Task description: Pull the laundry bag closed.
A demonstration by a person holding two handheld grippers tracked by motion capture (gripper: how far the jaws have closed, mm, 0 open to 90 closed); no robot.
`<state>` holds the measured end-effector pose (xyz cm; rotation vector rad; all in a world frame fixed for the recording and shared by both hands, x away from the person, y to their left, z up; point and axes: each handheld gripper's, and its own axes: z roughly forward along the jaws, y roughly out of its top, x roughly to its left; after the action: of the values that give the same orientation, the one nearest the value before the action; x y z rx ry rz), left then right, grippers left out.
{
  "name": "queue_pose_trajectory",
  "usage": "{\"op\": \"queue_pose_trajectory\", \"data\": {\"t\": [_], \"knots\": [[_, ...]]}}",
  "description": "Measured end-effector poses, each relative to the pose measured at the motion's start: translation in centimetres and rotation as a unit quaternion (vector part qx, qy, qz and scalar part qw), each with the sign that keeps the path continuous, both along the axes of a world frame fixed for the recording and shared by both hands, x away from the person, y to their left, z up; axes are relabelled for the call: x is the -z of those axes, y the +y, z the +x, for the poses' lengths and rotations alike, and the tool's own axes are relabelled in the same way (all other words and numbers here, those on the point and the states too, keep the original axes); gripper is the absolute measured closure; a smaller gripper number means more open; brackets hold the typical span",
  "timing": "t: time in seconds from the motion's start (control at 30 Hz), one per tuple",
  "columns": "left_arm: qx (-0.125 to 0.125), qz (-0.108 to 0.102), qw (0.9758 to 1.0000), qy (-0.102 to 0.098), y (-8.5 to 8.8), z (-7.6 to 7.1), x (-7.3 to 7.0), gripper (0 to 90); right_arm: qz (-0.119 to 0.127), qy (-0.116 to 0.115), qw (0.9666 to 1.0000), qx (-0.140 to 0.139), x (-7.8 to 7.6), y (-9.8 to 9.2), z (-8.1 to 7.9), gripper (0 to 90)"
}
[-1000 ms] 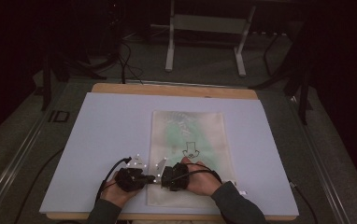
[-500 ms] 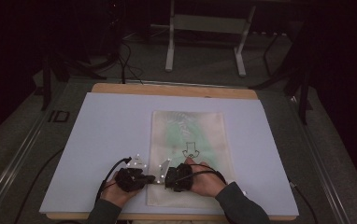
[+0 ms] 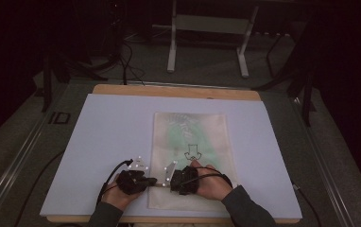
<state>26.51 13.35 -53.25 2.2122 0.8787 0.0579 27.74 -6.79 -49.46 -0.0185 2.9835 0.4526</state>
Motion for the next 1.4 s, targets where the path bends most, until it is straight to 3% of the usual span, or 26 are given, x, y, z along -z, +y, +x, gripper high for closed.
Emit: {"op": "queue_pose_trajectory", "data": {"t": [1.4], "knots": [[-0.001, -0.002, 1.0000, 0.003, 0.0, 0.0, 0.0, 89.6, -0.016, -0.004, 0.9998, 0.007, -0.9, -2.2, -0.4, 82.3]]}}
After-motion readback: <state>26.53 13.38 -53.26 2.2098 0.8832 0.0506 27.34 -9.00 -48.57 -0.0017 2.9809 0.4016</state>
